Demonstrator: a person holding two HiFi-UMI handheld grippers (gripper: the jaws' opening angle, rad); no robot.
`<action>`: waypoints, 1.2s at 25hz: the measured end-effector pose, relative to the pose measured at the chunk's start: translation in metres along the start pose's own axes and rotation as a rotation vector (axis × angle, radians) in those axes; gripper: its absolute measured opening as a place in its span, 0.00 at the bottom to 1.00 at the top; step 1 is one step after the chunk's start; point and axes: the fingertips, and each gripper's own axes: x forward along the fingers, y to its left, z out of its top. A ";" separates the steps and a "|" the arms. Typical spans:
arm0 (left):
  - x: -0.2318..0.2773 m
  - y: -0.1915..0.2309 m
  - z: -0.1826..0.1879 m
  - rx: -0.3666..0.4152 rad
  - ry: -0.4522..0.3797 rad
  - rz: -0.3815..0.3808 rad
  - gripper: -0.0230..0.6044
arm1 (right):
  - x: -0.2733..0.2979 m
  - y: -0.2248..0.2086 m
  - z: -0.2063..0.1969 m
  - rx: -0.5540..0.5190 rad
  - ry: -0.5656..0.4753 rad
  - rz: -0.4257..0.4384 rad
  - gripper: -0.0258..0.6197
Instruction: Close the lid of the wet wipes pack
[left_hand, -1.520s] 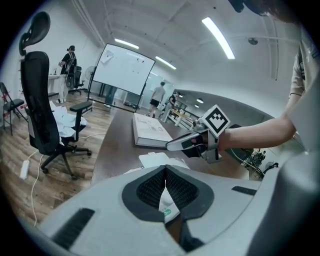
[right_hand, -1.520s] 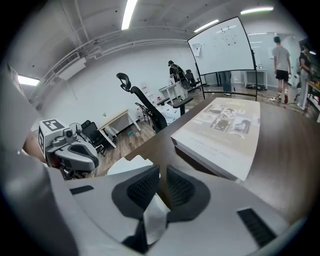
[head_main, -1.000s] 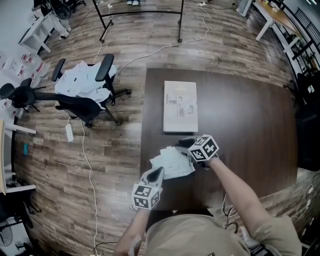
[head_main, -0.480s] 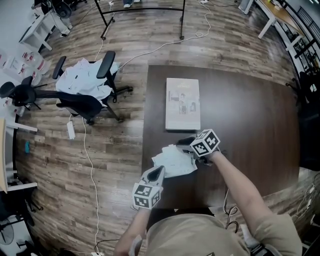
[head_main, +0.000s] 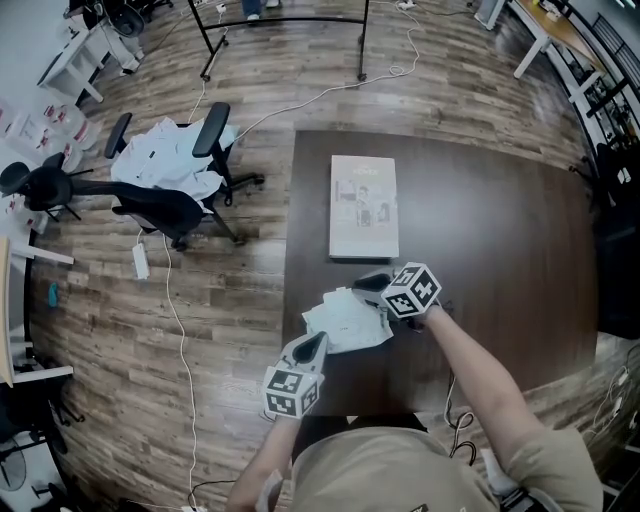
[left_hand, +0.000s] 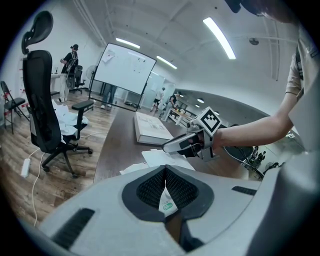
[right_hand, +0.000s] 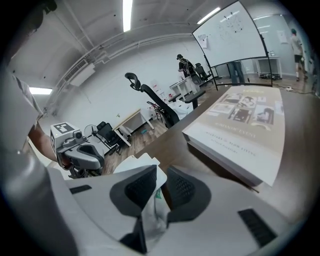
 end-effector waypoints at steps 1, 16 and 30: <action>0.000 -0.001 -0.001 0.000 0.000 -0.001 0.05 | -0.001 0.001 0.000 -0.006 -0.012 0.002 0.14; -0.005 -0.009 -0.006 0.016 -0.005 -0.018 0.05 | -0.023 0.015 0.010 -0.141 -0.071 -0.006 0.08; -0.011 -0.011 -0.011 0.009 -0.009 -0.034 0.05 | -0.037 0.043 0.006 -0.299 -0.060 -0.072 0.08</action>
